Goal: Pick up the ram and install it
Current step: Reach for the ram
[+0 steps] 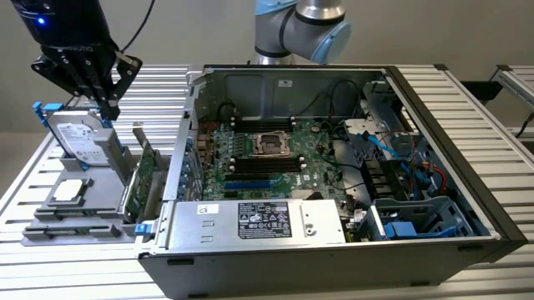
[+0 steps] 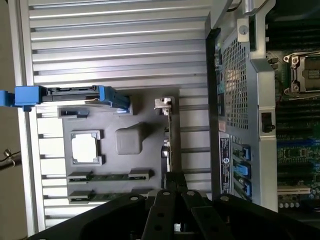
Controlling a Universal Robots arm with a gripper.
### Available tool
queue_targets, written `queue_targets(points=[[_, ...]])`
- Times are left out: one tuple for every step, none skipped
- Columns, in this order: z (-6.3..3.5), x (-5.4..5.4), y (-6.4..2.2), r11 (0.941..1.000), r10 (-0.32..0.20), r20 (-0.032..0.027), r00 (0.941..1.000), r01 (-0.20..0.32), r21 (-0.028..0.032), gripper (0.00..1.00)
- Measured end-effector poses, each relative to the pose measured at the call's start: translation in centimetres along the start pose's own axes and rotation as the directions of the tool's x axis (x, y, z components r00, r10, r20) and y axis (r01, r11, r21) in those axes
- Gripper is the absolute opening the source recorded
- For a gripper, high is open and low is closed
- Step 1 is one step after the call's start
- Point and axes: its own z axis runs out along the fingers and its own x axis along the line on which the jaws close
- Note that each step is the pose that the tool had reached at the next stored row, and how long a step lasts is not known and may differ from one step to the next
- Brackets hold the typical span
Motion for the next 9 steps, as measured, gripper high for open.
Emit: queue_targets(points=[[0.05,0.2,-0.12,1.0000,0.000,-0.0014,1.0000,0.000,0.0002,0.11],[0.10,0.5,-0.22,1.0000,0.000,-0.0025,1.0000,0.000,0.0002,0.11],[0.14,0.6,-0.32,1.0000,0.000,-0.0039,1.0000,0.000,0.0003,0.11],[0.17,0.8,-0.41,1.0000,0.000,-0.0053,1.0000,0.000,0.0004,0.11],[0.21,0.9,-0.51,1.0000,0.000,-0.0068,1.0000,0.000,0.0006,0.11],[0.24,1.0,-0.61,1.0000,0.000,-0.0085,1.0000,0.000,0.0007,0.11],[0.28,1.2,-0.71,1.0000,0.000,-0.0102,0.9999,0.000,0.0008,0.11],[0.31,1.3,-0.82,1.0000,0.000,-0.0118,0.9999,0.000,0.0010,0.11],[0.35,1.4,-0.93,1.0000,-0.001,-0.0133,0.9999,0.001,0.0011,0.11]])
